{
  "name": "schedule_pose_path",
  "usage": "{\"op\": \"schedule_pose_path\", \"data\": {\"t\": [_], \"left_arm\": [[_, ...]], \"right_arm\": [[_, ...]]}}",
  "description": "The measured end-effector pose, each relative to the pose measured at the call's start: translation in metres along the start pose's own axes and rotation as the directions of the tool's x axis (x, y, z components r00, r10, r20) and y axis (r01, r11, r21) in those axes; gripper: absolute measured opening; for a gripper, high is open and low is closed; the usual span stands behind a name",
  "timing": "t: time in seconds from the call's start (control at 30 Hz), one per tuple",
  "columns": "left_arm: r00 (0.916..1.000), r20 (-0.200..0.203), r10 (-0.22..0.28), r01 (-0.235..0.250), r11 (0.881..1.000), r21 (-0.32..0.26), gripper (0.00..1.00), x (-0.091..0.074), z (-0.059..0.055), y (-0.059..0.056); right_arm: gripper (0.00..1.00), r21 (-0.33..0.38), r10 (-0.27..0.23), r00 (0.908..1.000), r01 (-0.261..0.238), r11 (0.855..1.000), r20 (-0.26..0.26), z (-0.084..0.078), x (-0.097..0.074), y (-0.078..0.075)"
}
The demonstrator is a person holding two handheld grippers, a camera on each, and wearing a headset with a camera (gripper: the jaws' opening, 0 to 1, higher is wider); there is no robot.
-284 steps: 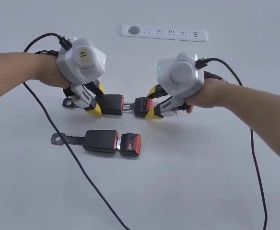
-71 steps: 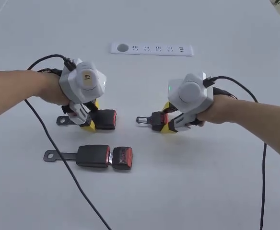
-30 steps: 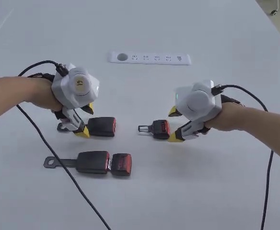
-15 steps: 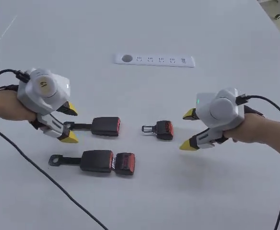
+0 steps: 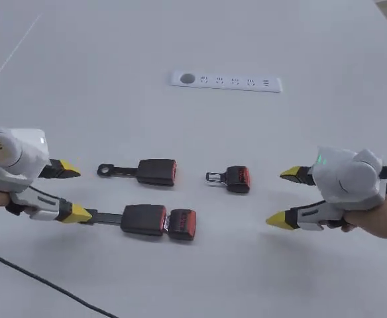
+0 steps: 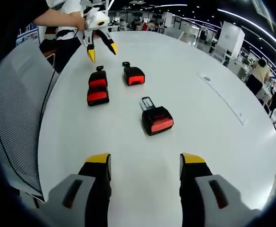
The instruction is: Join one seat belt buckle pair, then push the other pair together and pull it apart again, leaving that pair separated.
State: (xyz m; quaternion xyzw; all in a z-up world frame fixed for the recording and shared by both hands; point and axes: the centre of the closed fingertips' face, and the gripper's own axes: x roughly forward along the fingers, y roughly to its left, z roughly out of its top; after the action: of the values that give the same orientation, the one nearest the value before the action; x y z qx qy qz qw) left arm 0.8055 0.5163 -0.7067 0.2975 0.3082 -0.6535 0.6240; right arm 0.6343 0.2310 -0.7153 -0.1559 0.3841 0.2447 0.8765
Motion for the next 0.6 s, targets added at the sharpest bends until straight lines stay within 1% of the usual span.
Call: {"op": "schedule_pose_path", "data": {"t": [0.07, 0.13, 0.17, 0.2, 0.23, 0.33, 0.4, 0.43, 0.5, 0.53, 0.6], "left_arm": [[0.9991, 0.041, 0.013, -0.012, 1.000, -0.018, 0.58, -0.005, -0.002, -0.006], [0.9974, 0.068, 0.025, -0.022, 0.999, -0.035, 0.59, -0.010, -0.006, -0.014], [0.9958, 0.086, 0.033, -0.029, 0.999, -0.039, 0.60, -0.012, -0.007, -0.016], [0.9921, 0.116, 0.049, -0.043, 0.998, -0.054, 0.61, -0.015, -0.006, -0.019], [0.9863, 0.151, 0.066, -0.057, 0.996, -0.066, 0.61, -0.018, -0.004, -0.022], [0.9761, 0.195, 0.096, -0.081, 0.993, -0.086, 0.64, -0.025, -0.003, -0.027], [0.9639, 0.237, 0.122, -0.100, 0.990, -0.103, 0.68, -0.031, 0.001, -0.030], [0.9603, 0.249, 0.127, -0.102, 0.989, -0.110, 0.70, -0.034, 0.002, -0.031], [0.9495, 0.275, 0.151, -0.116, 0.983, -0.140, 0.74, -0.040, 0.004, -0.033], [0.9470, 0.282, 0.154, -0.117, 0.983, -0.143, 0.75, -0.041, 0.004, -0.034], [0.9428, 0.293, 0.159, -0.119, 0.982, -0.150, 0.78, -0.044, 0.005, -0.038]], "right_arm": [[0.59, 0.037, -0.016, 0.9991, 0.015, 0.999, 0.039, 0.000, -0.006, 0.005], [0.61, 0.053, -0.024, 0.9984, 0.021, 0.998, 0.051, -0.003, -0.011, 0.010], [0.62, 0.071, -0.038, 0.9976, 0.034, 0.997, 0.058, -0.005, -0.013, 0.012], [0.63, 0.084, -0.046, 0.9968, 0.040, 0.996, 0.065, -0.005, -0.015, 0.014], [0.64, 0.102, -0.058, 0.9950, 0.049, 0.994, 0.082, -0.004, -0.018, 0.017], [0.67, 0.132, -0.081, 0.9914, 0.067, 0.989, 0.103, -0.003, -0.023, 0.023], [0.69, 0.155, -0.098, 0.9879, 0.079, 0.985, 0.120, -0.001, -0.026, 0.027], [0.70, 0.163, -0.102, 0.9864, 0.081, 0.983, 0.128, 0.000, -0.027, 0.029], [0.72, 0.181, -0.117, 0.9823, 0.090, 0.979, 0.146, 0.003, -0.030, 0.033], [0.74, 0.196, -0.126, 0.9789, 0.093, 0.976, 0.161, 0.004, -0.031, 0.034], [0.77, 0.217, -0.140, 0.9751, 0.101, 0.971, 0.172, 0.006, -0.033, 0.037]]}}
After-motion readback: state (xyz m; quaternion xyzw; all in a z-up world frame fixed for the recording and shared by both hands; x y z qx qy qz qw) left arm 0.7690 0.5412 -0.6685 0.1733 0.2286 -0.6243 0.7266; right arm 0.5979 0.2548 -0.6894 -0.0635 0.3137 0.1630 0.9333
